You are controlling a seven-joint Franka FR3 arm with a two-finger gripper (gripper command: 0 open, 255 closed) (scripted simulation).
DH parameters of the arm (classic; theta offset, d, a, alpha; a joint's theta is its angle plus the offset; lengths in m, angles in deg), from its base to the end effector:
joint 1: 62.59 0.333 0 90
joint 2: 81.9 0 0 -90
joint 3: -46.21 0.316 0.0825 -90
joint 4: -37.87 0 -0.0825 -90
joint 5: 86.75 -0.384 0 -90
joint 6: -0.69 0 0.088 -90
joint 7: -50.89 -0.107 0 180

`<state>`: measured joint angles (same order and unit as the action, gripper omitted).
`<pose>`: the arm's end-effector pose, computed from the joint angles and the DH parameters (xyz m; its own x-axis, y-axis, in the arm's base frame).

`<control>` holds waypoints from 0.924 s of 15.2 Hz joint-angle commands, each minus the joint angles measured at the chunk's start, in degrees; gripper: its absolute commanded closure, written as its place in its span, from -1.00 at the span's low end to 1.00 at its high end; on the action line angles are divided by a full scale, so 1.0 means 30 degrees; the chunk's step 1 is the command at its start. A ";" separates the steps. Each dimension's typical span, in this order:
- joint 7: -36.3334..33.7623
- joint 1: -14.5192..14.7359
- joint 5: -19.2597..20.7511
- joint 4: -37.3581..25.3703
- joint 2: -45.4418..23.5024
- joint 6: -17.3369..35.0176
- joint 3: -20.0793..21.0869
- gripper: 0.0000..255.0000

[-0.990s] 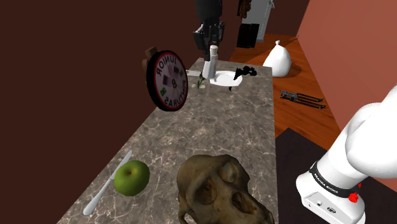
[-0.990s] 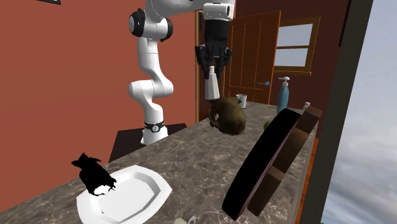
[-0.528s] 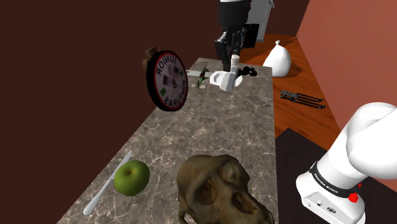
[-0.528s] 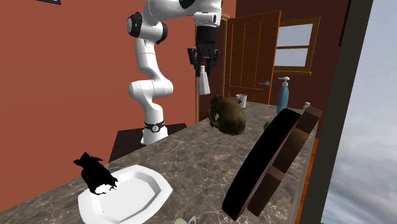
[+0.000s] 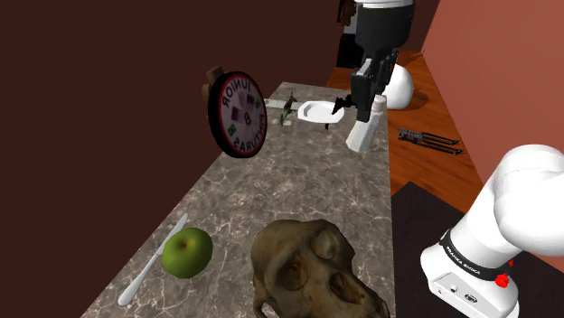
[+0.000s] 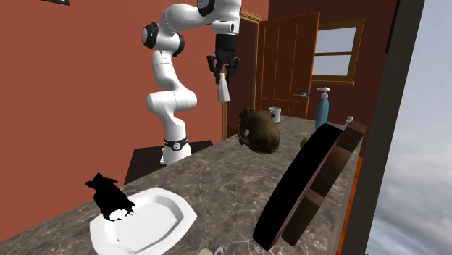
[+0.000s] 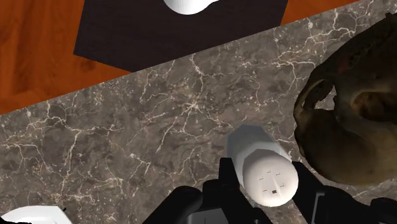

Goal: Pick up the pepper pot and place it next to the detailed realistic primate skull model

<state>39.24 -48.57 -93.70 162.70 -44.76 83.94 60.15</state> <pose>0.2831 0.1941 0.6101 0.9686 0.2338 -0.0850 0.2380 -0.9703 0.0428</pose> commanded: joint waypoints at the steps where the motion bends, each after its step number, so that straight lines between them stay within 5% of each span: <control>1: -0.0291 0.0319 -0.0384 0.0923 0.1454 -0.0509 0.0117 1.00; 4: -0.0783 0.0782 -0.0930 0.1853 0.3239 -0.1323 0.0353 1.00; 14: -0.0689 0.0993 -0.1305 0.4868 0.4004 0.0933 0.0705 1.00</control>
<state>37.06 -45.64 -97.57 176.46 -33.05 86.18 62.27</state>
